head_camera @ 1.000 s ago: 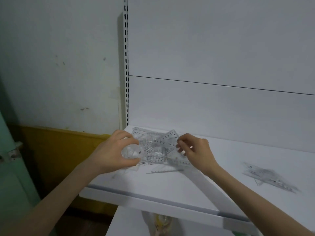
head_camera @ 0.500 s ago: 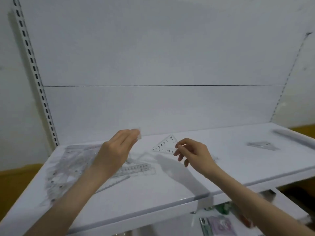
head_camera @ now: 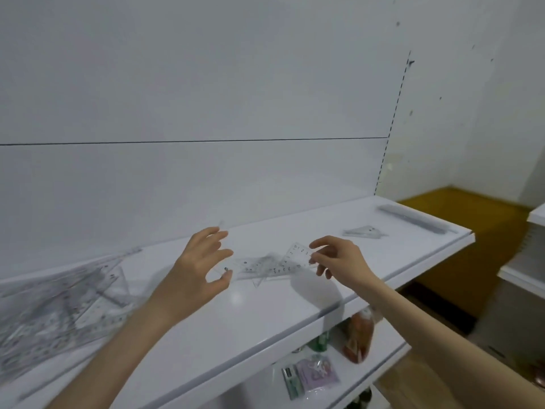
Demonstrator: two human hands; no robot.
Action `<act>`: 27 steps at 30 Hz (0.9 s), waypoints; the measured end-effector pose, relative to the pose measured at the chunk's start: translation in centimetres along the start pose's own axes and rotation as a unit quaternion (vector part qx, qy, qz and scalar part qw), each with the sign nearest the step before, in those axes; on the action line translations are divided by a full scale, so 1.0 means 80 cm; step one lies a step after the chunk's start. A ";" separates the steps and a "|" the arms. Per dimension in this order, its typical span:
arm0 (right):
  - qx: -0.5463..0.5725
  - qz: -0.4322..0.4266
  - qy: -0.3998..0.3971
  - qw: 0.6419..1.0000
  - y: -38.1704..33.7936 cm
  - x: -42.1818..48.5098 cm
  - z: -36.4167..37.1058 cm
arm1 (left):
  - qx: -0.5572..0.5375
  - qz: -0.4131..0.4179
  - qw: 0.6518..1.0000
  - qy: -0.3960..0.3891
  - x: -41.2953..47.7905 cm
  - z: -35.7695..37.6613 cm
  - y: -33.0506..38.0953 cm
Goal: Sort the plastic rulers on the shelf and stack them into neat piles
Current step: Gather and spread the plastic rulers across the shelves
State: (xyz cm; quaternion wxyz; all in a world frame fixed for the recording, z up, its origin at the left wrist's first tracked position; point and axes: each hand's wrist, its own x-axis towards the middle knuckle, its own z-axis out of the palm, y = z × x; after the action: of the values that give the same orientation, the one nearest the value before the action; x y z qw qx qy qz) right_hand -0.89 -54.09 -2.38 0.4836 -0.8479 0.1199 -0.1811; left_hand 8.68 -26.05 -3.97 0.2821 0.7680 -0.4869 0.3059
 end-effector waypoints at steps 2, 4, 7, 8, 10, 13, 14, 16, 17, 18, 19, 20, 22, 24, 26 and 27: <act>-0.021 -0.019 -0.030 0.999 0.001 0.023 0.018 | -0.002 -0.028 1.000 -0.006 -0.007 -0.005 -0.007; -0.053 -0.045 -0.062 0.996 0.004 0.047 0.041 | -0.006 -0.068 0.998 -0.003 -0.014 -0.014 -0.010; -0.138 -0.098 -0.087 0.982 0.015 0.084 0.070 | -0.001 -0.122 0.992 0.020 -0.023 -0.020 -0.003; -0.183 -0.120 -0.091 0.972 0.020 0.094 0.077 | 0.012 -0.136 0.990 0.028 -0.025 -0.017 0.003; -0.261 -0.174 -0.098 0.944 0.031 0.110 0.083 | 0.031 -0.162 0.985 0.048 -0.021 -0.006 0.020; -0.240 -0.243 -0.110 0.933 0.041 0.127 0.071 | 0.035 -0.171 0.983 0.061 0.004 0.024 0.049; -0.210 -0.264 -0.114 0.935 0.042 0.132 0.060 | 0.031 -0.170 0.983 0.059 0.018 0.037 0.060; -0.152 -0.301 -0.124 0.933 0.043 0.139 0.031 | 0.020 -0.167 0.984 0.054 0.048 0.065 0.082; -0.132 -0.316 -0.135 0.930 0.045 0.142 0.013 | 0.017 -0.164 0.985 0.052 0.063 0.081 0.093; -0.124 -0.334 -0.150 0.922 0.048 0.143 -0.005 | 0.012 -0.160 0.986 0.050 0.079 0.097 0.104; -0.127 -0.355 -0.167 0.911 0.054 0.144 -0.024 | 0.003 -0.156 0.987 0.049 0.094 0.113 0.115; -0.136 -0.380 -0.183 0.896 0.061 0.145 -0.041 | -0.009 -0.150 0.988 0.049 0.110 0.130 0.125; -0.150 -0.424 -0.202 0.870 0.080 0.149 -0.074 | -0.038 -0.131 0.989 0.050 0.138 0.161 0.142; -0.127 -0.436 -0.209 0.866 0.098 0.153 -0.101 | -0.075 -0.117 0.989 0.056 0.161 0.186 0.155; -0.084 -0.426 -0.205 0.877 0.117 0.158 -0.133 | -0.114 -0.104 0.986 0.060 0.182 0.211 0.166; -0.073 -0.425 -0.194 0.881 0.126 0.162 -0.151 | -0.130 -0.098 0.985 0.059 0.192 0.223 0.169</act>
State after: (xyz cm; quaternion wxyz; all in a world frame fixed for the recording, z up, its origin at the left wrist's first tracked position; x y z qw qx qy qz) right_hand 5.48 -73.44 -2.97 0.3110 -0.8684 -0.3354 -0.1914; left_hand 4.88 -52.85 -2.36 0.4360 0.7497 -0.4272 0.2554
